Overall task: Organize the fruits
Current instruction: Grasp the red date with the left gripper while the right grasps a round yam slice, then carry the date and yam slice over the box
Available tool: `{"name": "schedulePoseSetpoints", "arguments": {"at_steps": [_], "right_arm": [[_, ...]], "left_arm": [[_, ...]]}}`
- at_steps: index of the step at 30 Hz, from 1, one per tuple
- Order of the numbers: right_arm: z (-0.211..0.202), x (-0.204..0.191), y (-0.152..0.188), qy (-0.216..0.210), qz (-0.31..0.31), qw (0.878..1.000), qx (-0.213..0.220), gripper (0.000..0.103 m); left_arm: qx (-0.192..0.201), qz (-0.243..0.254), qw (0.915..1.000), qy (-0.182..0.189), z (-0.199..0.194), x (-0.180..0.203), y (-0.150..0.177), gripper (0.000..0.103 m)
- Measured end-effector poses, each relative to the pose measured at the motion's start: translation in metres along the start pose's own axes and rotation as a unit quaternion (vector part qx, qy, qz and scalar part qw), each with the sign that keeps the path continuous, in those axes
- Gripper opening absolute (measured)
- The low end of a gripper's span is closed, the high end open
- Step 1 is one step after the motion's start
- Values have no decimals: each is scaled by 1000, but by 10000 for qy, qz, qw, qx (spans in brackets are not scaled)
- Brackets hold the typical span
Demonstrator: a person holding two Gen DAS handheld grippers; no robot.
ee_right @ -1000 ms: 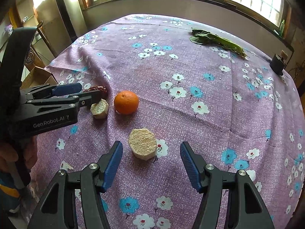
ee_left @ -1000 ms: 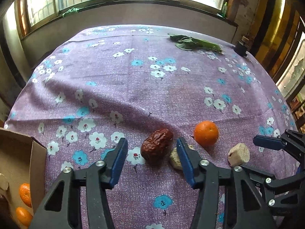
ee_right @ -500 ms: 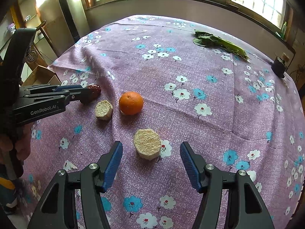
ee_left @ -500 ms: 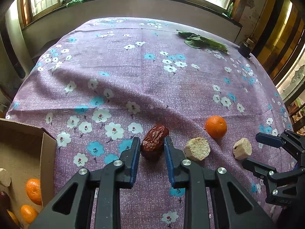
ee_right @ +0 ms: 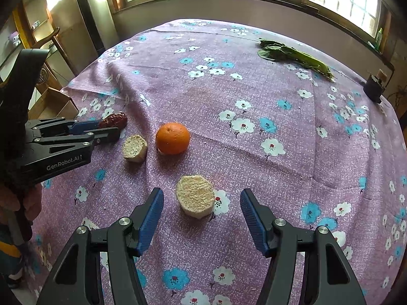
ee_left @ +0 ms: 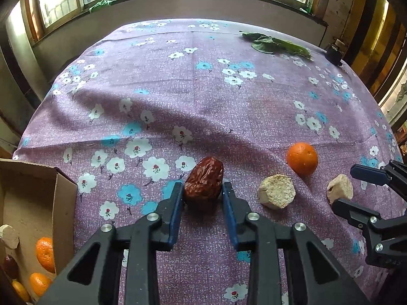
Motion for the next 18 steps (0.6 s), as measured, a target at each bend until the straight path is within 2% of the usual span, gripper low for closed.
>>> {"name": "schedulePoseSetpoints", "arguments": {"at_steps": [3,5,12,18], "right_arm": [[9,-4,0,162,-166,9997,-104,47],[7,-5,1,111,-145,9997,-142,35],[-19,-18,10,19,-85,9999,137,34],[-40,-53,25,-348,-151,9982,455,34]], "left_arm": [[36,-50,10000,-36,-5,-2,3,29],[90,-97,9999,-59,-12,-4,5,29],[318,-398,9987,43,-51,-17,24,29],[464,-585,9972,54,-82,-34,54,29]]}}
Point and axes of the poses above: each gripper's, at about its wrist camera, not at the fingertips, and z roughly the way its jaws point, x to its right, y to its underside, the point moved 1 cm from there along z, roughly the way its jaws point, and after that the axes turned 12 degrees about -y, right-handed, at the moved point
